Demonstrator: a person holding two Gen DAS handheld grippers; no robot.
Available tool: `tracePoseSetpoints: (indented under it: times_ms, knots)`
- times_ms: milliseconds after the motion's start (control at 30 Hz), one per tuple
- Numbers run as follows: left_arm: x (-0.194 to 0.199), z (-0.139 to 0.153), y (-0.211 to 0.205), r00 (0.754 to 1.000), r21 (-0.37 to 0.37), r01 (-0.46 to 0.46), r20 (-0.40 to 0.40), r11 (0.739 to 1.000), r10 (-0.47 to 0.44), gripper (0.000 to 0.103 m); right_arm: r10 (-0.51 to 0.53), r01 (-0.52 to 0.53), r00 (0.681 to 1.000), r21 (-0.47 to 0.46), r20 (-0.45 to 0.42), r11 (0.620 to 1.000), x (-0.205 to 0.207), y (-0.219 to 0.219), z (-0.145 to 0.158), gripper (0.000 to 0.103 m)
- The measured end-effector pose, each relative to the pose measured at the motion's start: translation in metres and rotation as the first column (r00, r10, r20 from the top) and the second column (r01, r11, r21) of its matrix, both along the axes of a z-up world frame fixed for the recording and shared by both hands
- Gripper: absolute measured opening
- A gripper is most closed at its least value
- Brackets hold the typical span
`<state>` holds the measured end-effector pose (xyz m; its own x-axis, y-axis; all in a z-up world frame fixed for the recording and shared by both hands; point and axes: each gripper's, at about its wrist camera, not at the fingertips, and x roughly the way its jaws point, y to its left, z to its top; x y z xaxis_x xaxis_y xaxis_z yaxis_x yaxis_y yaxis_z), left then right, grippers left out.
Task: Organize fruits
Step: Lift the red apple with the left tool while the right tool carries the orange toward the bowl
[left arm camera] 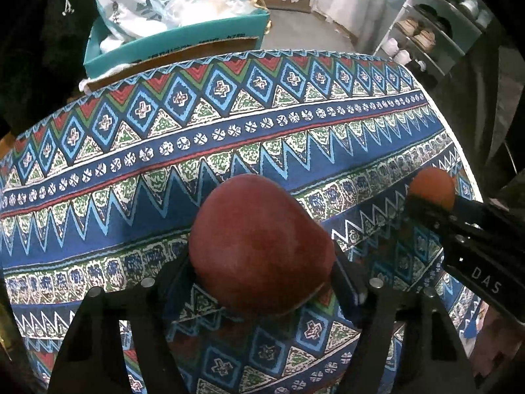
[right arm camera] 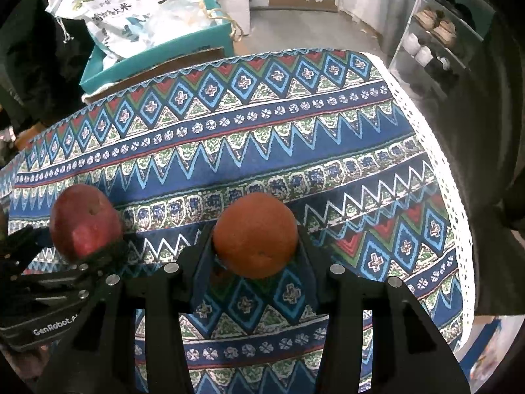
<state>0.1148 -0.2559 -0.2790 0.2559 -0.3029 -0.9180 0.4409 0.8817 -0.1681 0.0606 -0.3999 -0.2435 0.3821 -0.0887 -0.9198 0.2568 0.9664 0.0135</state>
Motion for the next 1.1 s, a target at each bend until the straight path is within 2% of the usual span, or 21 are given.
tracePoseSetpoints:
  times_ms: [333, 667, 1100]
  knots:
    - [-0.007, 0.013, 0.006, 0.999, 0.019, -0.012, 0.038, 1.000, 0.011, 0.076, 0.020, -0.019, 0.999, -0.023, 0.028, 1.000, 0.001, 0.010, 0.009, 0.046]
    - [-0.008, 0.043, 0.025, 0.993, 0.025, -0.057, 0.108, 0.998, 0.054, 0.076, 0.046, -0.043, 0.997, -0.059, 0.056, 0.997, 0.001, 0.021, 0.025, 0.046]
    - [-0.020, 0.090, 0.060, 0.978, -0.017, -0.122, 0.168, 0.992, 0.123, 0.076, 0.102, -0.094, 0.987, -0.070, 0.121, 0.993, -0.003, 0.046, 0.059, 0.046]
